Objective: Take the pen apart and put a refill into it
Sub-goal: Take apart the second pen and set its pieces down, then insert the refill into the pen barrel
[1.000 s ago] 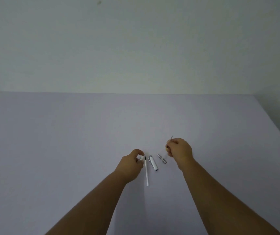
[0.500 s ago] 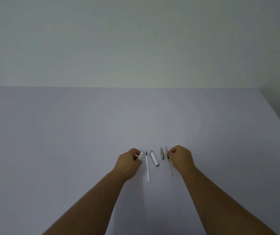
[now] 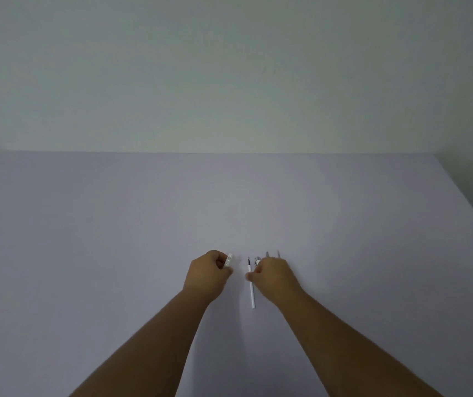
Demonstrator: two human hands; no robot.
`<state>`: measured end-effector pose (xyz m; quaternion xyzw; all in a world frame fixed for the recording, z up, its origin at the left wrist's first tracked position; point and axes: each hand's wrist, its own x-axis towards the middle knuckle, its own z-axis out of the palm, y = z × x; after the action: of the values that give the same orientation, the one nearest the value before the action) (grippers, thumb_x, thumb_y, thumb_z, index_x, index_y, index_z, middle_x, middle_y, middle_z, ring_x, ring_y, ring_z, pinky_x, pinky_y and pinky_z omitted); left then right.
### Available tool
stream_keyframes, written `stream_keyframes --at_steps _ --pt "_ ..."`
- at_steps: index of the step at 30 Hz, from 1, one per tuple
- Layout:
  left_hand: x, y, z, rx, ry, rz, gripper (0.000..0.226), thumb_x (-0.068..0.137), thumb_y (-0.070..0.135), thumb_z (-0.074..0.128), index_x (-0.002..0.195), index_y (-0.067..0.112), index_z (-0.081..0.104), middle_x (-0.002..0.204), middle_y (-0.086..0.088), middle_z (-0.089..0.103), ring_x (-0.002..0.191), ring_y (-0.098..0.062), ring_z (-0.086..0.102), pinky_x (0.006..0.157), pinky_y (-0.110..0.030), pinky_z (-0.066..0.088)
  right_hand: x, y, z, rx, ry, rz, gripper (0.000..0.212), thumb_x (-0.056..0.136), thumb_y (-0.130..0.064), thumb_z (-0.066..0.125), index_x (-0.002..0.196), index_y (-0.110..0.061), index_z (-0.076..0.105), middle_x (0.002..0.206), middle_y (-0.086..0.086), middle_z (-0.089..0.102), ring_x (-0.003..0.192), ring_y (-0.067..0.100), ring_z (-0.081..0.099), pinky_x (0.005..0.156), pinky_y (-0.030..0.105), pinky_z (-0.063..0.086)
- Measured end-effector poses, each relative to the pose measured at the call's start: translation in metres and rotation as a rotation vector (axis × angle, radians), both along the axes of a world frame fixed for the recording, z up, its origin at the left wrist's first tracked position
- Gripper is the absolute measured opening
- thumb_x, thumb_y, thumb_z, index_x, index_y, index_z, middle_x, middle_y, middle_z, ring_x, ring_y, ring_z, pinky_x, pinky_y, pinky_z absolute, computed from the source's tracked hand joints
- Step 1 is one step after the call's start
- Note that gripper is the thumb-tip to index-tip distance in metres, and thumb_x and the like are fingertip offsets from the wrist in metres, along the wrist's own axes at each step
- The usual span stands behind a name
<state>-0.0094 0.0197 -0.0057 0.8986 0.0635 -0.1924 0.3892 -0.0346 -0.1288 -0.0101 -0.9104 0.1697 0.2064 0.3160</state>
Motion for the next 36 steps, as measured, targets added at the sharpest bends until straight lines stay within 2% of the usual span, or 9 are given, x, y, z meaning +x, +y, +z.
stream_keyframes --at_steps 3,4,10,12,14,19,30,33,36 --pt "-0.002 0.003 0.000 -0.002 0.008 -0.004 0.016 0.082 0.021 0.066 0.097 0.020 0.064 0.074 0.013 0.058 0.066 -0.002 0.054 0.054 -0.011 0.039 -0.009 0.021 -0.009 -0.223 0.002 0.125 0.029 0.091 -0.022 0.054 0.117 -0.010 0.060 0.143 0.007 0.049 0.116 0.024 0.059 0.085 0.033 0.050" --pt "-0.002 0.004 0.000 -0.006 0.013 -0.005 0.015 0.082 0.021 0.066 0.096 0.021 0.064 0.074 0.014 0.058 0.066 -0.002 0.054 0.054 -0.011 0.038 -0.010 0.024 -0.011 -0.243 0.010 0.132 0.031 0.092 -0.017 0.052 0.121 -0.010 0.057 0.149 0.006 0.042 0.118 0.024 0.058 0.088 0.034 0.050" --pt "-0.008 0.013 -0.002 -0.013 0.032 -0.014 0.012 0.080 0.020 0.069 0.092 0.022 0.066 0.073 0.015 0.059 0.066 0.000 0.055 0.054 -0.011 0.037 -0.008 0.033 -0.010 -0.159 0.082 -0.055 0.029 0.089 -0.013 0.051 0.115 -0.005 0.061 0.125 0.010 0.062 0.102 0.029 0.066 0.080 0.037 0.054" --pt "-0.010 0.015 -0.002 -0.009 0.032 -0.032 0.012 0.079 0.020 0.070 0.091 0.022 0.067 0.075 0.012 0.061 0.066 -0.002 0.055 0.054 -0.011 0.038 -0.006 0.029 -0.007 -0.026 -0.018 -0.194 0.028 0.085 -0.016 0.053 0.109 -0.006 0.064 0.108 0.013 0.069 0.091 0.029 0.067 0.073 0.035 0.054" --pt "-0.011 0.016 -0.001 -0.001 0.035 -0.051 0.011 0.078 0.019 0.071 0.088 0.022 0.067 0.078 0.009 0.062 0.070 -0.008 0.057 0.056 -0.012 0.040 -0.002 0.021 0.000 0.118 -0.157 -0.352 0.014 0.082 -0.019 0.056 0.084 -0.008 0.064 0.083 0.012 0.069 0.077 0.028 0.065 0.070 0.035 0.053" --pt "-0.011 0.011 0.004 0.001 0.046 -0.088 0.014 0.077 0.018 0.072 0.090 0.022 0.069 0.086 0.004 0.065 0.072 -0.012 0.058 0.057 -0.018 0.042 0.003 0.004 0.013 0.529 -0.295 -0.666 0.012 0.084 -0.019 0.060 0.081 -0.009 0.065 0.071 0.003 0.069 0.046 0.008 0.056 0.048 0.026 0.045" --pt "-0.014 -0.012 0.015 -0.065 -0.014 -0.115 0.014 0.078 0.020 0.072 0.092 0.022 0.070 0.084 0.008 0.066 0.071 -0.006 0.057 0.059 -0.013 0.043 -0.010 -0.004 0.018 0.606 -0.176 -0.534 0.018 0.077 -0.028 0.066 0.062 -0.018 0.065 0.064 0.001 0.059 0.056 0.015 0.046 0.058 0.032 0.041" --pt "-0.014 -0.016 0.016 -0.069 -0.010 -0.131 0.014 0.078 0.019 0.072 0.091 0.021 0.070 0.086 0.006 0.067 0.075 -0.011 0.059 0.060 -0.015 0.044 -0.005 -0.015 0.022 0.682 -0.263 -0.694 0.017 0.082 -0.030 0.064 0.071 -0.018 0.065 0.071 -0.002 0.061 0.059 0.014 0.047 0.060 0.031 0.042" --pt "-0.015 -0.023 0.017 -0.094 -0.018 -0.133 0.012 0.078 0.019 0.071 0.090 0.022 0.069 0.088 0.005 0.068 0.079 -0.012 0.061 0.059 -0.014 0.043 -0.002 -0.024 0.023 0.617 -0.258 -0.568 0.017 0.084 -0.028 0.063 0.071 -0.017 0.066 0.070 -0.003 0.060 0.059 0.013 0.046 0.063 0.030 0.042"
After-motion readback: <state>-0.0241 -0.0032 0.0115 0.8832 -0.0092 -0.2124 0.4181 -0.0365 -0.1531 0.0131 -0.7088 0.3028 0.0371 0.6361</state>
